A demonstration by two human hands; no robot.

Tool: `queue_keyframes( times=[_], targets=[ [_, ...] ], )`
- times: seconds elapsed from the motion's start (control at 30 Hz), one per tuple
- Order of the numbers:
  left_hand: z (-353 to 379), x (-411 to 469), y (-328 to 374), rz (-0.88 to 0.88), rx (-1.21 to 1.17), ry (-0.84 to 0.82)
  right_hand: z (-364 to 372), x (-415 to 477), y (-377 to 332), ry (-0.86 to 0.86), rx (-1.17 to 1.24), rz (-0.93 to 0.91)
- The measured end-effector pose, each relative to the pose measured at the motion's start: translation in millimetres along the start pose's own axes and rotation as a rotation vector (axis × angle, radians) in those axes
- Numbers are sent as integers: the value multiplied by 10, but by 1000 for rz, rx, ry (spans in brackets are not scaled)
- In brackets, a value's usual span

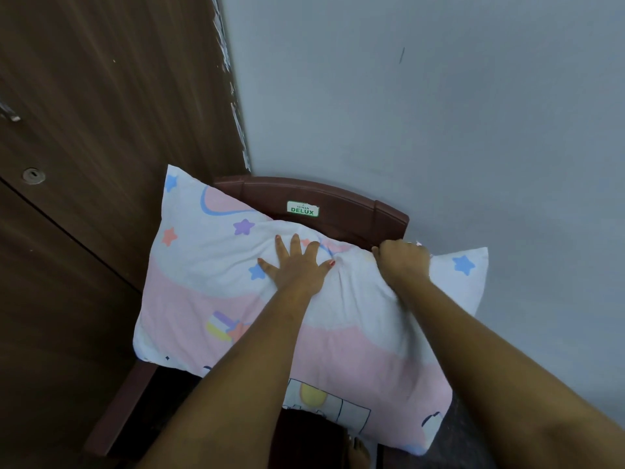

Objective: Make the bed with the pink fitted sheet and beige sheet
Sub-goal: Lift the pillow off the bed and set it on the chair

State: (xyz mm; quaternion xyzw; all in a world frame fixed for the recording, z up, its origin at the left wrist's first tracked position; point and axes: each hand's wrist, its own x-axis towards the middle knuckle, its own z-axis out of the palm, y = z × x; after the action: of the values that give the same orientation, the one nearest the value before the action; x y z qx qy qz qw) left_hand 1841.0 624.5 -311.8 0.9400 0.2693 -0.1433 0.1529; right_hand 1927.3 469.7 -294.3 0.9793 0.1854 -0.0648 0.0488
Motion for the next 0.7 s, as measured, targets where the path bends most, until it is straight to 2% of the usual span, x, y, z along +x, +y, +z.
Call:
queue_keyframes(
  times=[0.1,0.27,0.4,0.53,0.7],
  targets=[
    [20,-39,-20,0,1,-6,-9,-77,-83,232,3,-135],
    [4,-187,48,13,-103,111,-37,-208,-177,330,157,-109],
    [24,-433,101,124,-149,136,77,-483,-128,290,220,-63],
    [70,-712,262,286,-105,142,167,-864,58,191,175,56],
    [298,-1151,699,515,-58,72,322,-1558,439,141,211,226]
  ],
)
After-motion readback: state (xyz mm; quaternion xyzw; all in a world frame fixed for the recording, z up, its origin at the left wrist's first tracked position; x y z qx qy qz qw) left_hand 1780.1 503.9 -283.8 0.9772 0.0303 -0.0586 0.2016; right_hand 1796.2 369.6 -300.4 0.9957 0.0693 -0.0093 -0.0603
